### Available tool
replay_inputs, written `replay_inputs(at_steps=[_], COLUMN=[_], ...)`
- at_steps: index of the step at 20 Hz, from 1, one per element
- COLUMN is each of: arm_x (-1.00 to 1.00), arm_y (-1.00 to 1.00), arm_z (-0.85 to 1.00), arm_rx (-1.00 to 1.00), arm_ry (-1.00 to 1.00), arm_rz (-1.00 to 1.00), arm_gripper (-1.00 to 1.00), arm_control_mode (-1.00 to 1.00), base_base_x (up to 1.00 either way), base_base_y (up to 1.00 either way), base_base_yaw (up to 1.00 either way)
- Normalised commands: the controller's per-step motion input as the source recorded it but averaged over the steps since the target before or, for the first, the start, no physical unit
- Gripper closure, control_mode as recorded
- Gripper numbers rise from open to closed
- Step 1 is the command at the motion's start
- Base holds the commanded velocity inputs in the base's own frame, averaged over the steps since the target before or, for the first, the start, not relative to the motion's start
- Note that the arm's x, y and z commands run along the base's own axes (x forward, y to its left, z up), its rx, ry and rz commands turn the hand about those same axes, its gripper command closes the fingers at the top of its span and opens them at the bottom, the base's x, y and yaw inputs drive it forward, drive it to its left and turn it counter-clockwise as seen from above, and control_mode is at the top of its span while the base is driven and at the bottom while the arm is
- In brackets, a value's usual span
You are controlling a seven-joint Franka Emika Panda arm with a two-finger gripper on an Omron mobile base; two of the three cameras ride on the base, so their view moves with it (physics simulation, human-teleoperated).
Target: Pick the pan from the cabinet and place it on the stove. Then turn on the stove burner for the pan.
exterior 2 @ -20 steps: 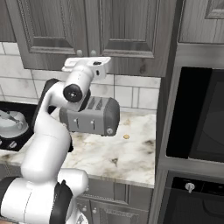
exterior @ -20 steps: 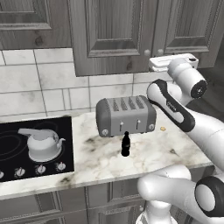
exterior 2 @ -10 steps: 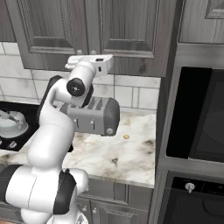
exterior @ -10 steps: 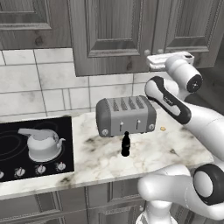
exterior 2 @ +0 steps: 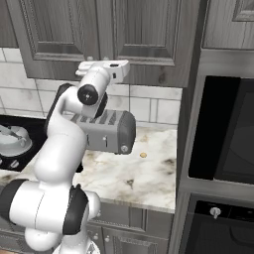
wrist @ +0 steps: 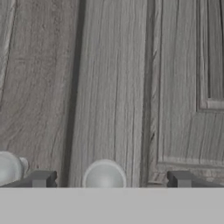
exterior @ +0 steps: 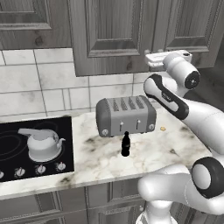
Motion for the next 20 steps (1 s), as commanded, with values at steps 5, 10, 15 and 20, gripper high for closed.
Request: replay_inputs(at_steps=[5, 10, 15, 20], arm_x=[0.12, 0.03, 0.0, 0.0], arm_y=[0.03, 0.01, 0.0, 0.0], arm_z=[0.0, 0.0, 0.02, 0.1], arm_rx=[-0.01, -0.03, -0.02, -0.02], arm_ry=[0.02, 0.03, 0.0, -0.02], arm_rz=[0.0, 0.0, 0.0, 0.0], arm_gripper=[1.0, 1.0, 1.0, 1.0], arm_control_mode=[-1.0, -1.0, -1.0, -1.0], base_base_x=[0.0, 0.0, 0.0, 0.0], base_base_y=[0.0, 0.0, 0.0, 0.0], base_base_yaw=[0.0, 0.0, 0.0, 0.0])
